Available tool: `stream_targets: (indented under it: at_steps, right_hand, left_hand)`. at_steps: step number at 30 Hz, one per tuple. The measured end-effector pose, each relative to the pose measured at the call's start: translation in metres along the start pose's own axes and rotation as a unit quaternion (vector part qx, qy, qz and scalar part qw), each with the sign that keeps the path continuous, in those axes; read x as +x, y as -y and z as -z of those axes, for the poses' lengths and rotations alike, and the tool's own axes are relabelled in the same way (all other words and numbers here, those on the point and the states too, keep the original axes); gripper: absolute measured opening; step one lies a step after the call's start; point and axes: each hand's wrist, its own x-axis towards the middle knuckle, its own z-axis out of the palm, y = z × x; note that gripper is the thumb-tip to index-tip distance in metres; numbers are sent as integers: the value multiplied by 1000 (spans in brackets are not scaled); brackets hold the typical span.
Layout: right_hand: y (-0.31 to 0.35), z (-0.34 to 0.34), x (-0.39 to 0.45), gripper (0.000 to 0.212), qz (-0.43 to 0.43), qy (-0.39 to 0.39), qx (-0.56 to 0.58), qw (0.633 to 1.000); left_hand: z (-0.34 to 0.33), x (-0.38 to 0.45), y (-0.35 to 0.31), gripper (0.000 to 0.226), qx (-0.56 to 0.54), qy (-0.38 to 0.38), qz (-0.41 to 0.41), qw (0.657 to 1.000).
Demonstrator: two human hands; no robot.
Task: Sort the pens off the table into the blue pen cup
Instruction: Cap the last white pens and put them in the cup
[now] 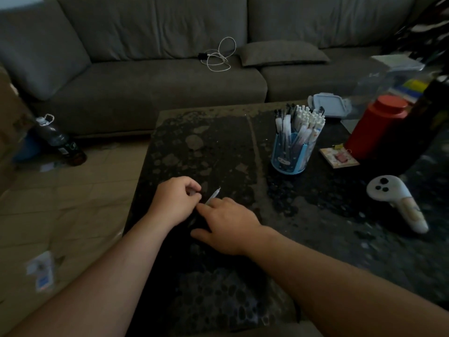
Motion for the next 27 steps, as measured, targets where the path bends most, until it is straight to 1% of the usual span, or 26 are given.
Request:
stream_targets:
  at_steps: [2, 5, 7, 10, 13, 15, 18, 21, 24, 27]
  right_hand:
    - [4, 4, 0, 50, -22, -13, 14, 1000]
    - [-3, 10, 4, 38, -79, -42, 34, 995]
    - [-17, 16, 5, 27, -111, -33, 29, 993]
    - [-39, 32, 1, 14, -159, -7, 44, 986]
    - [-52, 46, -6, 22, -211, 6, 89, 974]
    - [-60, 50, -9, 29, -226, -12, 99, 969]
    - [-71, 57, -10, 28, -219, -71, 118, 966]
    - [-77, 64, -12, 27, -158, -122, 132, 971]
    - [-77, 66, -15, 22, -90, -154, 115, 977]
    - [-76, 66, -18, 19, -72, -175, 77, 979]
  left_hand:
    - [0, 0, -1, 20, -12, 2, 3, 1000]
    - [1, -2, -4, 34, -51, 8, 11, 999]
    - [2, -4, -7, 39, -68, 14, 17, 997]
    - [3, -5, -11, 36, -96, 14, 23, 995]
    - [3, -9, -16, 28, -109, 3, 21, 994]
    - [2, -11, -17, 23, -122, 3, 8, 993]
    - [1, -11, -16, 24, -150, 10, -6, 989]
    - [1, -11, -19, 30, -182, 9, -20, 983]
    - [4, -12, -22, 26, -199, 0, -28, 979]
    - [3, -13, -22, 18, -179, -16, -39, 983]
